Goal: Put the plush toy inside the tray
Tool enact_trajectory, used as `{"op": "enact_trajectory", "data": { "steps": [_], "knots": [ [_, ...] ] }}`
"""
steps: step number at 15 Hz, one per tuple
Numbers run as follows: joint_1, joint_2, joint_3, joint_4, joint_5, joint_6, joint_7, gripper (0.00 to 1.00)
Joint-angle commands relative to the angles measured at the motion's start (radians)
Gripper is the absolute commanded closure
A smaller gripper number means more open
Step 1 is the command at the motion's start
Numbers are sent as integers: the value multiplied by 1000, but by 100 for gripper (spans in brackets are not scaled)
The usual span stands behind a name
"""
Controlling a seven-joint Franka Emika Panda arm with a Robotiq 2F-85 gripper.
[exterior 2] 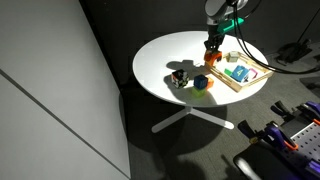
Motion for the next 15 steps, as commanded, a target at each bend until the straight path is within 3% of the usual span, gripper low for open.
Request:
{"op": "enact_trajectory", "data": {
  "steps": [1,11,12,13,15],
  "knots": [
    [-28,-61,-11,-61,16,-33,-15,89],
    [-87,-58,-31,-133,20,49,-28,88],
    [-89,-61,-30,-142,21,58,-33,71],
    [-90,-68,-30,-154,21,66,-35,43],
    [-94,-87,-25,-178,26,75,-46,42]
  ]
}}
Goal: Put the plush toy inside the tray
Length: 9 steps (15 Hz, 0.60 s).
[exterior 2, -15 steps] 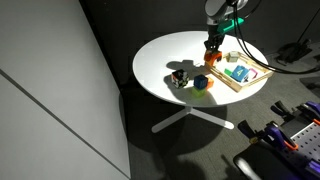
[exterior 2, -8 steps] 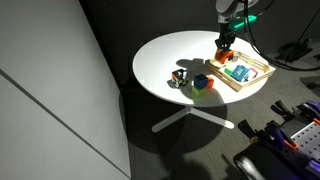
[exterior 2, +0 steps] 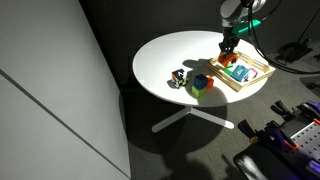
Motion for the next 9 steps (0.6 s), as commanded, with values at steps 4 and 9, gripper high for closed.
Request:
{"op": "enact_trajectory", "data": {
  "steps": [4,9],
  "knots": [
    [-14,-111,20,-106,52,19,-57,9],
    [-4,-211,34,-180,78,20,-67,0]
  ]
}}
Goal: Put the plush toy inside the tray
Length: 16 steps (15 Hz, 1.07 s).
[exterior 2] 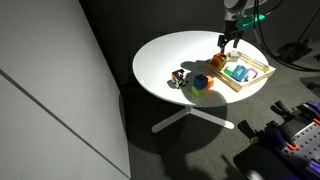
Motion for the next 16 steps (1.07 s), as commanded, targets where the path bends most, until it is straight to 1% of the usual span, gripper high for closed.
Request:
{"op": "enact_trajectory", "data": {
  "steps": [1,4,6,9,12,14,16],
  "knots": [
    [-4,-109,17,-93,32,9,-36,0],
    [-8,-164,36,-132,62,-10,-76,1],
    [-11,-196,47,-149,94,-51,-116,0],
    [-9,-242,51,-167,129,-150,-162,0],
    [2,-289,40,-186,116,-227,-149,0],
    [10,-327,34,-213,100,-224,-121,0],
    [12,-367,31,-248,97,-189,-110,0]
  ]
}}
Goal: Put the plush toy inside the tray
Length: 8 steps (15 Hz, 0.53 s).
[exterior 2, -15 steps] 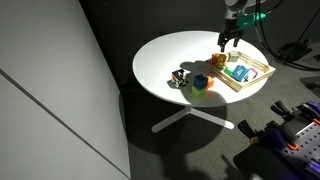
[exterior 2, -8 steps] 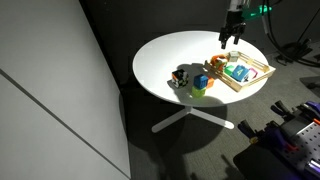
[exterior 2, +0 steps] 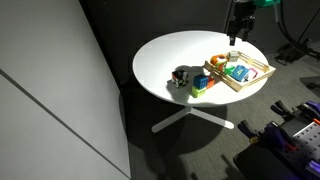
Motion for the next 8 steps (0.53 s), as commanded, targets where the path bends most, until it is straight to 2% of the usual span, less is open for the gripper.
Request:
{"op": "enact_trajectory", "data": {
  "steps": [1,8],
  "knots": [
    [13,-95,-14,-80,-13,37,29,0],
    [16,-172,-20,-159,-23,155,86,0]
  ]
}}
